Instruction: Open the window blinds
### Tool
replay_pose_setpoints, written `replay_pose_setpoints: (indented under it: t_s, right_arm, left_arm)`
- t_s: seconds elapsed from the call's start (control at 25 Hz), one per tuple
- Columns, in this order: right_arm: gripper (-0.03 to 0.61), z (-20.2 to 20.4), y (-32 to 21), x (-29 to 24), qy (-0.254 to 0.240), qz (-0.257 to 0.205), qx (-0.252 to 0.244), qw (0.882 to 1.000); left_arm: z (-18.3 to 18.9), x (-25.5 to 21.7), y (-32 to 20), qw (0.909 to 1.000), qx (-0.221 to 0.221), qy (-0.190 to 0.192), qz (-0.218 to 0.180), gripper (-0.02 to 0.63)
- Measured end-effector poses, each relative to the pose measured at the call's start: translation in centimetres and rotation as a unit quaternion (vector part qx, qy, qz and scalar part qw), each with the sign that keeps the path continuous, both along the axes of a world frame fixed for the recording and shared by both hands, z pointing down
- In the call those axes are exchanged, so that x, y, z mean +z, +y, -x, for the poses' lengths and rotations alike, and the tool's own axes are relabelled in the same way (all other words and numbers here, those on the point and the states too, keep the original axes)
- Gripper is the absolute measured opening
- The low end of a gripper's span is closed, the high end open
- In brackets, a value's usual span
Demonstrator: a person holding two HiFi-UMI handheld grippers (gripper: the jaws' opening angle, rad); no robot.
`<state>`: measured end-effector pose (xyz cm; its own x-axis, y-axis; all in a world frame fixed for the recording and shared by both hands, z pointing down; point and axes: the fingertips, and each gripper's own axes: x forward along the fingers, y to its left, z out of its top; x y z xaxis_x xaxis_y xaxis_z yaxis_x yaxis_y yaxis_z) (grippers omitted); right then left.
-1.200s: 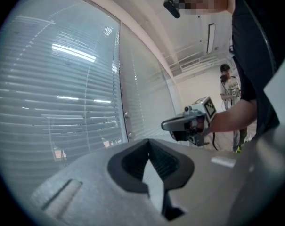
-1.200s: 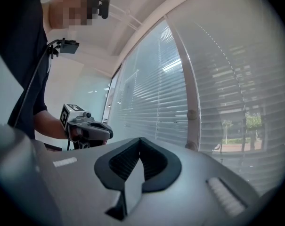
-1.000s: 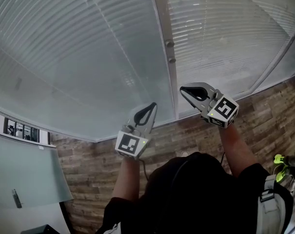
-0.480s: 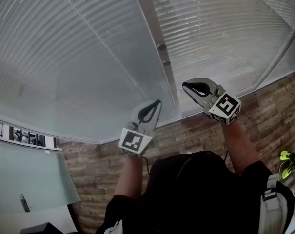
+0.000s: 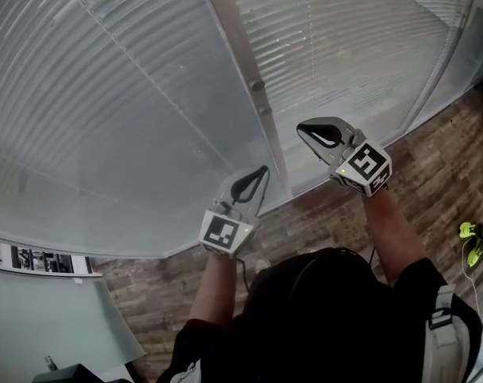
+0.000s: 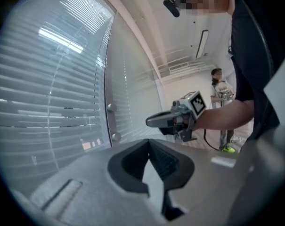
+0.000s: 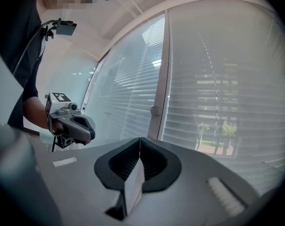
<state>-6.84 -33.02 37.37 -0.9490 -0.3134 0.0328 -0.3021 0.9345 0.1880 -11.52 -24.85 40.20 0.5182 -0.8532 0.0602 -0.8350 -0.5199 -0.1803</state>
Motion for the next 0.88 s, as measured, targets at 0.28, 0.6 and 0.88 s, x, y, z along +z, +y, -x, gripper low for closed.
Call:
replay_pose_setpoints:
  t_s: [0.28, 0.6, 0.88]
  right_arm:
    - [0.065, 1.7, -1.0, -1.5, 0.022, -0.028, 0.062, 0.997]
    - [0.137, 4.1, -2.2, -3.9, 0.127, -0.152, 0.129, 0.972]
    - [0.181, 4.4, -3.9, -5.2, 0.236, -0.265, 0.159, 0.921]
  left_arm:
    - [1.4, -0.8, 0.2, 0.9987, 0.049, 0.015, -0.007, 0.003]
    - [2.6, -0.8, 1.1, 0.9962, 0.083, 0.026, -0.004, 0.003]
    - [1.3, -0.4, 1.1, 0.9950, 0.094, 0.032, -0.009, 0.003]
